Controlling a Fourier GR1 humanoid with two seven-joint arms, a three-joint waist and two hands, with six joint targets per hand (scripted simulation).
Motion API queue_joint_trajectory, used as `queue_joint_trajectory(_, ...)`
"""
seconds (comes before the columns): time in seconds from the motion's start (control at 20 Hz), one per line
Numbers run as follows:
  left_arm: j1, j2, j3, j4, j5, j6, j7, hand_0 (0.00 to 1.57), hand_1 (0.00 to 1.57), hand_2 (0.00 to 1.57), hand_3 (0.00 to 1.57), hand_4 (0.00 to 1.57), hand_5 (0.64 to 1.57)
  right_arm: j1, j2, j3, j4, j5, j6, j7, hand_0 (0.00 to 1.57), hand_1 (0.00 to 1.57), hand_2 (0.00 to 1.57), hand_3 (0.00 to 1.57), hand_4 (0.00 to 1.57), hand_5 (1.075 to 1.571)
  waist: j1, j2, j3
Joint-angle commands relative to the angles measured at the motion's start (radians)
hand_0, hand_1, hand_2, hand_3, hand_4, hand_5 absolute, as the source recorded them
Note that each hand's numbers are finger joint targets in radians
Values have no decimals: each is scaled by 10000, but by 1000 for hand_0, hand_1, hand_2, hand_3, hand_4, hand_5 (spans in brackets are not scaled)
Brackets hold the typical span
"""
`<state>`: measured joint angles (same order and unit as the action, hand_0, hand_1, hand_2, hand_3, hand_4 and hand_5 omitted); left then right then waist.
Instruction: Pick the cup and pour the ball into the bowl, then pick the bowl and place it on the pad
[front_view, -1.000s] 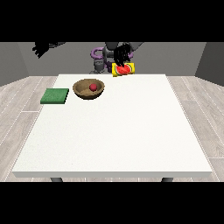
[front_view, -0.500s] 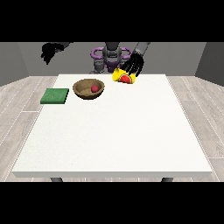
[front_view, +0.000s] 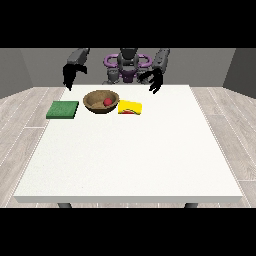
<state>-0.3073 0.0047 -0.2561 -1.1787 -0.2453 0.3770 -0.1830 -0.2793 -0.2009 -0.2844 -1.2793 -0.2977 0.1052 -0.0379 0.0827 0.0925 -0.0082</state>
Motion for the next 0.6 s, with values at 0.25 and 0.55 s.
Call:
queue_joint_trajectory(0.25,1108,-42,211,-250,1548,-1184,-2193,0,0,0,0,914,1445,39,951,544,1571,971,-693,-1929,0,0,0,0,516,1570,68,303,83)
queue_joint_trajectory(0.55,1193,306,534,-1196,1281,-1901,-1331,0,0,0,0,936,1434,-380,752,187,4069,993,-461,-3432,0,0,0,0,425,1570,348,122,86)
